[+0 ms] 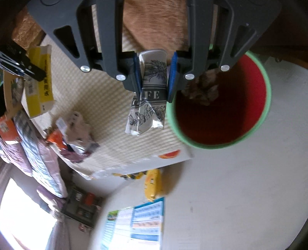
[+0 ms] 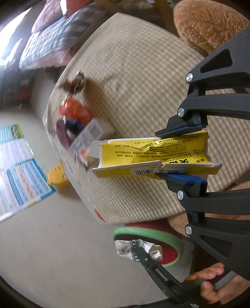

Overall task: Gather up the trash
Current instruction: 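Carry the white wrapper and yellow package to the red bucket and release both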

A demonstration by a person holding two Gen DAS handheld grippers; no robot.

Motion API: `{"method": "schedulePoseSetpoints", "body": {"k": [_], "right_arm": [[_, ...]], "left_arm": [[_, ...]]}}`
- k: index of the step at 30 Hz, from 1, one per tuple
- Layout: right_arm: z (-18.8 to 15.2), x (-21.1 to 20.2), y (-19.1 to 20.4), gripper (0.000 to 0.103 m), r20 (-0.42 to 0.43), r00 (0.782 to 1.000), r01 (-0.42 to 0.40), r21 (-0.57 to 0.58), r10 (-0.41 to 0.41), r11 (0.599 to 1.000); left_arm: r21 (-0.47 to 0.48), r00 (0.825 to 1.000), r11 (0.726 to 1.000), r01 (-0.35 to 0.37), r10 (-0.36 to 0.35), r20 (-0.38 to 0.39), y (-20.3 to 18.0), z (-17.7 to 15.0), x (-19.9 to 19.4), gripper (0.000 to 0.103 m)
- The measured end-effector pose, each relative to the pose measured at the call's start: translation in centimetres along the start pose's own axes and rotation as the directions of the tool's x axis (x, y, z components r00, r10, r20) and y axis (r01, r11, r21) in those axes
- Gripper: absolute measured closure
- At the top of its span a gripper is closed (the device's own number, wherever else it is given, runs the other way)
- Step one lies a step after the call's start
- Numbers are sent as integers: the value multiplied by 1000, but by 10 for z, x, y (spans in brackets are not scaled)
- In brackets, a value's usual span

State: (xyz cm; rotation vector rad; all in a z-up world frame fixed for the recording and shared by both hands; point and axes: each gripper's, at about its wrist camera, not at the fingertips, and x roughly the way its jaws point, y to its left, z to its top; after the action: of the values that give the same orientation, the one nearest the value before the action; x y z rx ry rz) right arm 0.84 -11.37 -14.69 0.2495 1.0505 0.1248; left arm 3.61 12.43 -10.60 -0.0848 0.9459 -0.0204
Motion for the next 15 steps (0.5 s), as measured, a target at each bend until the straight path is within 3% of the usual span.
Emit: {"method": "schedulePoseSetpoints", "body": {"k": [8,15], "right_arm": [[11,20,60,70,-34,997,-69,-122,65,990],[30,40,124,70,-69,984,-176,-197,166,964]], "left_arm": [[-78,998,994,-70,70,0,52,-3,4,79],[-158,991,979,-131,128,-25,102,-11,10,79]]}}
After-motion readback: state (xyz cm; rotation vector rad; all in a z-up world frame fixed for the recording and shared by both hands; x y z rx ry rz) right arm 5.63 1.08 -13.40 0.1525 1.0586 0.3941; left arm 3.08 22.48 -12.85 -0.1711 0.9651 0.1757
